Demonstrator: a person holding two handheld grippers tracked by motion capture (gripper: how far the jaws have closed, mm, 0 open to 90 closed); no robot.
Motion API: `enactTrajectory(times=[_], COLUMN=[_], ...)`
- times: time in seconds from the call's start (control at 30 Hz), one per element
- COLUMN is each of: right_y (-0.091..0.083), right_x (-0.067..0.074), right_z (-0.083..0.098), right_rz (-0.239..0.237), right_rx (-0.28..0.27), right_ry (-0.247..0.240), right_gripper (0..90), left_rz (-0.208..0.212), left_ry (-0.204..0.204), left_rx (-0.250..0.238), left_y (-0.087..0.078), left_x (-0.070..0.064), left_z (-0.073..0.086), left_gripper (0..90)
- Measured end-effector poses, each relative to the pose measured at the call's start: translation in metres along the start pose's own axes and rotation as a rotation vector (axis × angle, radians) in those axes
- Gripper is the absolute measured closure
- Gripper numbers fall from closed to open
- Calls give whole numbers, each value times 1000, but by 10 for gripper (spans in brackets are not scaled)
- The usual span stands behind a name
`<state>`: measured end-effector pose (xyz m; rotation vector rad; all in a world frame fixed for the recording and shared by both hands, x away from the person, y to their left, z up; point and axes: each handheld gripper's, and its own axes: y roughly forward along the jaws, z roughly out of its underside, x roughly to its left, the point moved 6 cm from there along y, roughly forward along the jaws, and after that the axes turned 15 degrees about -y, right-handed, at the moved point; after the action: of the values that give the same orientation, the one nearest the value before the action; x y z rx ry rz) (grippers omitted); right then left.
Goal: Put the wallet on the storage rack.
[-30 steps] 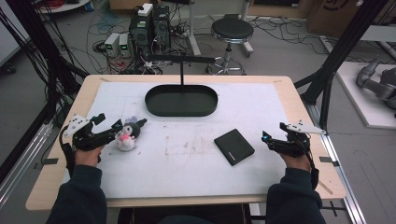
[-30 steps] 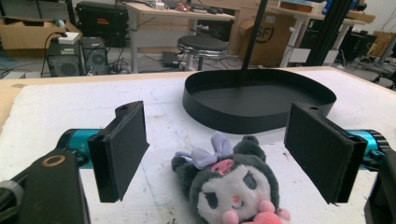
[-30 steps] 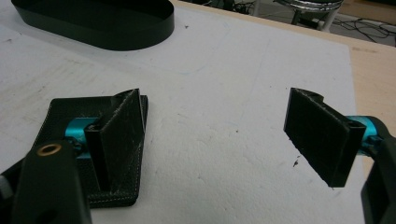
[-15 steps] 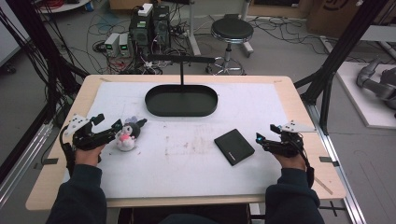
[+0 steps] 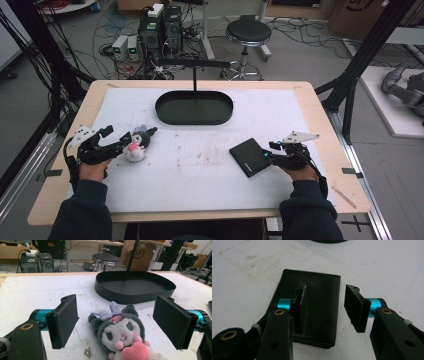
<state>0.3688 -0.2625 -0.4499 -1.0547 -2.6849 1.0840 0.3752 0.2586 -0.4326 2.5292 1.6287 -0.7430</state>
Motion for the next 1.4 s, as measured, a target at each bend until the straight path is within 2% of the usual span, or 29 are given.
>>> enactTrajectory(times=[0.1,0.13,0.17,0.3,0.4,0.43,0.53,0.6,0.63,0.67,0.77,0.8,0.83,0.9,1.1,1.13,1.2,1.23,1.33,1.37,1.4], right_y=[7,15,19,27,29,29,30,30,30,30,29,28,26,24,20,17,12,8,-8,-8,-21], right_x=[1,1,0,-1,-5,-6,-8,-7,-7,-7,-5,-5,-6,-7,-7,-8,-11,-14,-28,-28,-34], right_z=[1,5,7,13,17,19,21,20,20,20,19,18,16,14,9,6,4,2,-4,-4,-10], right_rz=[-9,-10,-13,-35,-77,-90,-90,-106,-106,-119,-123,-117,-80,-61,-36,-18,6,27,131,131,196], right_rx=[27,74,96,144,122,112,106,104,104,99,103,104,119,127,126,124,101,90,49,49,13], right_ry=[6,-1,-1,16,101,117,130,129,129,128,135,136,133,136,106,92,93,99,106,106,98], right_gripper=[514,505,501,505,500,478,443,506,506,567,606,651,756,803,847,854,859,861,873,873,881], left_rz=[-3,-5,-6,-4,-6,-6,-5,-4,-4,-6,-6,-5,-5,-8,-12,-13,-15,-15,-15,-16,-18], left_ry=[-2,-2,-2,0,6,6,6,6,6,8,6,8,6,5,3,1,0,0,-4,-3,-3], left_rx=[4,5,7,15,24,24,26,29,29,32,31,33,33,37,37,37,39,39,39,39,39], left_y=[0,1,1,2,2,2,2,2,2,2,3,3,4,4,3,3,2,2,2,2,2], left_x=[1,1,1,0,0,0,-1,-1,-1,-1,-1,-1,-1,-1,0,0,1,1,1,2,2], left_z=[0,1,1,2,4,4,4,5,5,5,5,5,5,6,6,6,6,6,6,6,6], left_gripper=[203,204,205,207,212,213,216,218,219,219,220,221,222,223,223,224,224,224,224,224,224])
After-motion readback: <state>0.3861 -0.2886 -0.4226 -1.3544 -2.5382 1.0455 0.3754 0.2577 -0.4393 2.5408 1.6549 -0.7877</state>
